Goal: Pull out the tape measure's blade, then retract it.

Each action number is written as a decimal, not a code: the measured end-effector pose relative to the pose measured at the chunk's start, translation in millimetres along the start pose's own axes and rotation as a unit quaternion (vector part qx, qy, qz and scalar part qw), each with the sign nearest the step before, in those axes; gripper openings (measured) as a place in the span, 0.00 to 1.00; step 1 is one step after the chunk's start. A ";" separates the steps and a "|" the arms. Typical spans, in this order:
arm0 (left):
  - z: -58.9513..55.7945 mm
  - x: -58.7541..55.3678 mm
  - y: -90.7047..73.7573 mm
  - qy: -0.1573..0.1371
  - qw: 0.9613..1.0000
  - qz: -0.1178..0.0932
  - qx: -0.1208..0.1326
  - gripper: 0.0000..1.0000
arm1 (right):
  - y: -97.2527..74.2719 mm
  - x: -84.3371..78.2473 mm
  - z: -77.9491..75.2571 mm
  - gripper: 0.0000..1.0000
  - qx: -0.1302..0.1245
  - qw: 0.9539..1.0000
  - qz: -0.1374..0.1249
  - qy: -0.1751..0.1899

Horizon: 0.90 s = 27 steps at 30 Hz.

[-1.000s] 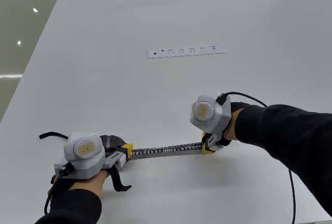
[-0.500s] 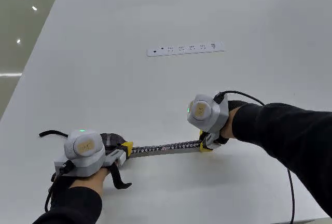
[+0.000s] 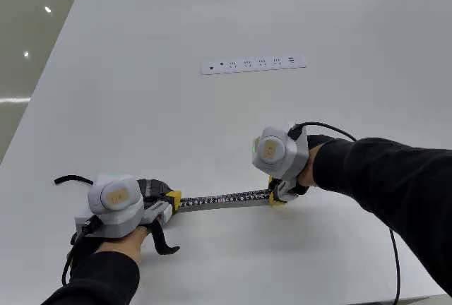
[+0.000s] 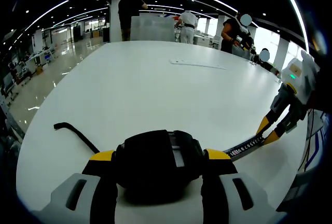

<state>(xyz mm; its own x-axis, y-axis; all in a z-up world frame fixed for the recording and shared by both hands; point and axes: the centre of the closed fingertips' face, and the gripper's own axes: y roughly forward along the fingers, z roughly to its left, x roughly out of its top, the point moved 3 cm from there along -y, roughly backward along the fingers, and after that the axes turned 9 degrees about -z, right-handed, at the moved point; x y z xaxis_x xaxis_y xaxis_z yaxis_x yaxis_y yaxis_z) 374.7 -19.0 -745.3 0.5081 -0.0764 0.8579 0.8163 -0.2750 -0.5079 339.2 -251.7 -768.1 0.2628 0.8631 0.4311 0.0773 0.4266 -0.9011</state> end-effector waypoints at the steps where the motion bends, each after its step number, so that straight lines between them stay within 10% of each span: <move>1: 0.0 0.0 0.0 0.000 1.000 0.000 0.000 0.60 | 0.3 0.7 0.0 0.08 0.000 1.000 -0.001 0.004; 27: 0.1 0.7 -0.3 -0.001 1.000 0.001 -0.001 0.60 | 7.9 14.9 1.7 0.07 0.003 1.000 -0.005 -0.005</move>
<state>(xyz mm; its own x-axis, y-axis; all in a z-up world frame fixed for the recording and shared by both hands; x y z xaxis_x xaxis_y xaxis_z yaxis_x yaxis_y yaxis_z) 374.9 -18.8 -744.6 0.5108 -0.0762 0.8563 0.8142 -0.2768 -0.5103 342.1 -235.0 -768.7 0.2519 0.8613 0.4412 0.0745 0.4373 -0.8962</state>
